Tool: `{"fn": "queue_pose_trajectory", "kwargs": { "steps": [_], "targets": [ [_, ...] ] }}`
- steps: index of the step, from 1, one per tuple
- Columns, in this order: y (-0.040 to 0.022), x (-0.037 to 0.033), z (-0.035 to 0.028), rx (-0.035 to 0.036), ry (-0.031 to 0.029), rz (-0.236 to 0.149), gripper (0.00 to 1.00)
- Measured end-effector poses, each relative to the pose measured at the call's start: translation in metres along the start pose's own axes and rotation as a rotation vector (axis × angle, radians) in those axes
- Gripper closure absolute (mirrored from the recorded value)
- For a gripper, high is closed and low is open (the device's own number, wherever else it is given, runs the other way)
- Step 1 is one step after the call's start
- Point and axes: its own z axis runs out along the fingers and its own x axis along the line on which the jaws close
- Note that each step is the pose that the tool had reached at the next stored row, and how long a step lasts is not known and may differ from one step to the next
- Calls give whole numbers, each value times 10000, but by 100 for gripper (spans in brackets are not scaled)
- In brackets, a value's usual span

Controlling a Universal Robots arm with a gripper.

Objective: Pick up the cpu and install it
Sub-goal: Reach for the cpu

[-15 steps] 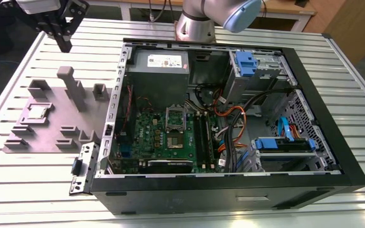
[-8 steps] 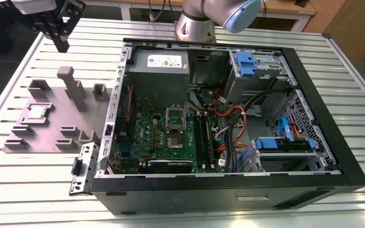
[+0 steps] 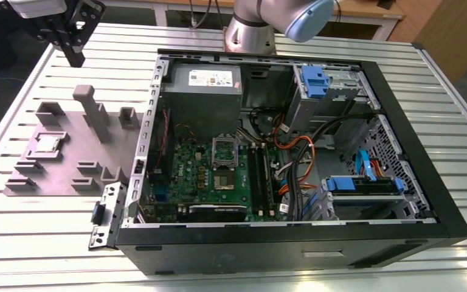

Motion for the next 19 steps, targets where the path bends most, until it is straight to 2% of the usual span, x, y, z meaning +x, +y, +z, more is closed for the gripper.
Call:
{"fn": "queue_pose_trajectory", "kwargs": {
  "steps": [6, 19],
  "targets": [
    [-4, 48, 1, 1, 2, -1, 89],
    [-8, 95, 3, 0, 1, 0, 89]
  ]
}}
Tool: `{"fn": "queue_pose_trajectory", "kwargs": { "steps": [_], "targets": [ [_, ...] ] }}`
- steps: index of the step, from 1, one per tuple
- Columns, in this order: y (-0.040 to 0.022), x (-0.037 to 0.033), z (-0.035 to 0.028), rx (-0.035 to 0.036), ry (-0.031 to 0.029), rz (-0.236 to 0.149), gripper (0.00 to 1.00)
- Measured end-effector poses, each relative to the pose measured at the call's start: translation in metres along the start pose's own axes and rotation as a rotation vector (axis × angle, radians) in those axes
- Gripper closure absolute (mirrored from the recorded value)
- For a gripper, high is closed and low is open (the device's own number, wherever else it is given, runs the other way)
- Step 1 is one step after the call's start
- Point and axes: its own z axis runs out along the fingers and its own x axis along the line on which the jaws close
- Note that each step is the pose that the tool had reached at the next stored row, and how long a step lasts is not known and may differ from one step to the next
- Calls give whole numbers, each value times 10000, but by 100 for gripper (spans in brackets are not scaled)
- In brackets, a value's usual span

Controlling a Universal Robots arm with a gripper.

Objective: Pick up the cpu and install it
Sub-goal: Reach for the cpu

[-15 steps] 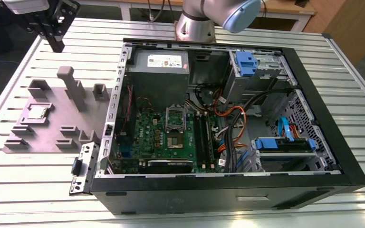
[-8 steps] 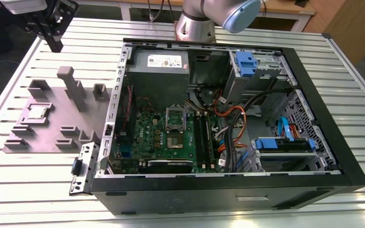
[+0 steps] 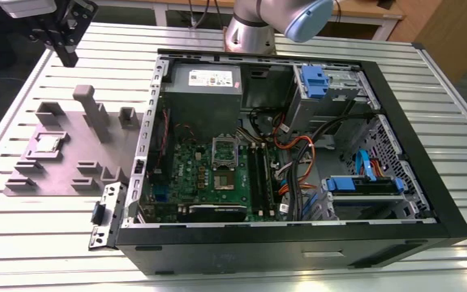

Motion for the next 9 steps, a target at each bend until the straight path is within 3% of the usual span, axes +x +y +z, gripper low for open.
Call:
{"fn": "queue_pose_trajectory", "kwargs": {
  "steps": [9],
  "targets": [
    [-4, 47, 2, 0, 0, 0, 89]
  ]
}}
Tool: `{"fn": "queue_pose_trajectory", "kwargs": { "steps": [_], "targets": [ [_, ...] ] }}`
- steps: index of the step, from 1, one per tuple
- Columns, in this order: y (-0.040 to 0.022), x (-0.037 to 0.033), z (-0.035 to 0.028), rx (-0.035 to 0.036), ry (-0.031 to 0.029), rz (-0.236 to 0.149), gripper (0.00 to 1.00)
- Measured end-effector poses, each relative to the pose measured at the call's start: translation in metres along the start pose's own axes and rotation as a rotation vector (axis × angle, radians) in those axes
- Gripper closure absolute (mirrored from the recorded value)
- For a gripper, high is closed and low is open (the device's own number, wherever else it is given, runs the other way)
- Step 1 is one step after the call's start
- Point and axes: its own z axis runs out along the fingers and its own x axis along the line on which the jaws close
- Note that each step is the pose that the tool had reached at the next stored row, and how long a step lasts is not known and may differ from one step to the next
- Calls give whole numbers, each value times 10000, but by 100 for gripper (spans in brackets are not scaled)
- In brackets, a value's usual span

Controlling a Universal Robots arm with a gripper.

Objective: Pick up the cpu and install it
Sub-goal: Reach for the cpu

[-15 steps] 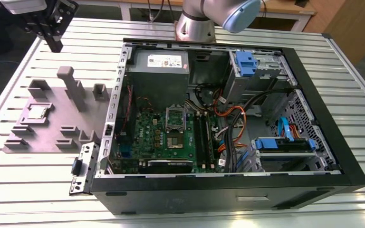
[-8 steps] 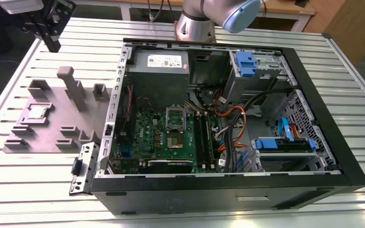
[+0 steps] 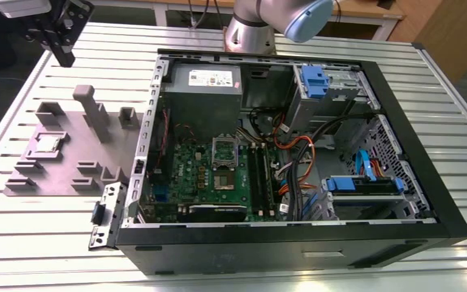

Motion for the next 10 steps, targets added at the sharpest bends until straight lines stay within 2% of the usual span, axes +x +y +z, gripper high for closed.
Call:
{"fn": "queue_pose_trajectory", "kwargs": {
  "steps": [10],
  "targets": [
    [-4, 50, 2, 0, 0, 0, 89]
  ]
}}
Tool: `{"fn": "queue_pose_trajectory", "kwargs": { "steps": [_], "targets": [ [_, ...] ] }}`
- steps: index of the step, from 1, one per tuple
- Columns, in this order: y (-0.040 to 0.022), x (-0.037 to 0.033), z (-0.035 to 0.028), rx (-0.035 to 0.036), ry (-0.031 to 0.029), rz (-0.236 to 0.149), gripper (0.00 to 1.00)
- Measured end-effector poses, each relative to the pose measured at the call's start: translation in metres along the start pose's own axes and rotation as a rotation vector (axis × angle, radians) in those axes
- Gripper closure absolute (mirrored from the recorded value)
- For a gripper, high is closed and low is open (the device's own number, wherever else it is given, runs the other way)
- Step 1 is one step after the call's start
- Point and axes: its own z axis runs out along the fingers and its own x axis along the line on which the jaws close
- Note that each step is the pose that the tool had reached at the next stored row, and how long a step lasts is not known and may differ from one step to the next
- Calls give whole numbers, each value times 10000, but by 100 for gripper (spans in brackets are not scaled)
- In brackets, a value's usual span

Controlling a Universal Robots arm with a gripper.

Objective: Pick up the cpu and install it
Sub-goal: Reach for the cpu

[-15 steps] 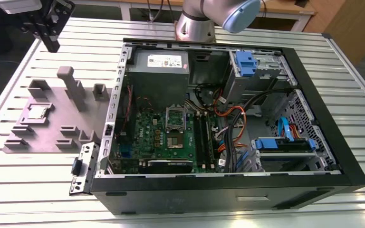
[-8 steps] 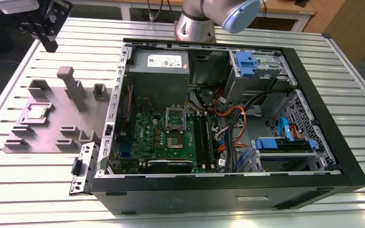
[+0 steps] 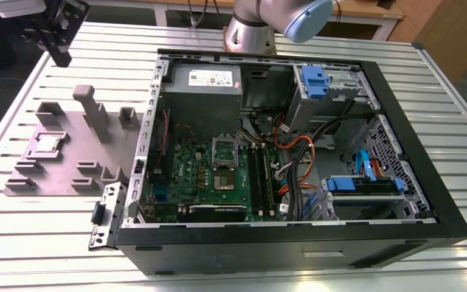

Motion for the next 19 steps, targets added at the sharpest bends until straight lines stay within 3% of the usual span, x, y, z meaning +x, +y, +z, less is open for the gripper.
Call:
{"fn": "queue_pose_trajectory", "kwargs": {
  "steps": [6, 10, 16, 19],
  "targets": [
    [-3, 39, 3, 0, 0, 0, 89],
    [-20, 175, 7, 0, -1, 0, 89],
    [-90, 292, 27, 0, -2, 0, 89],
    [-111, 387, 43, 0, 0, -1, 89]
  ]
}}
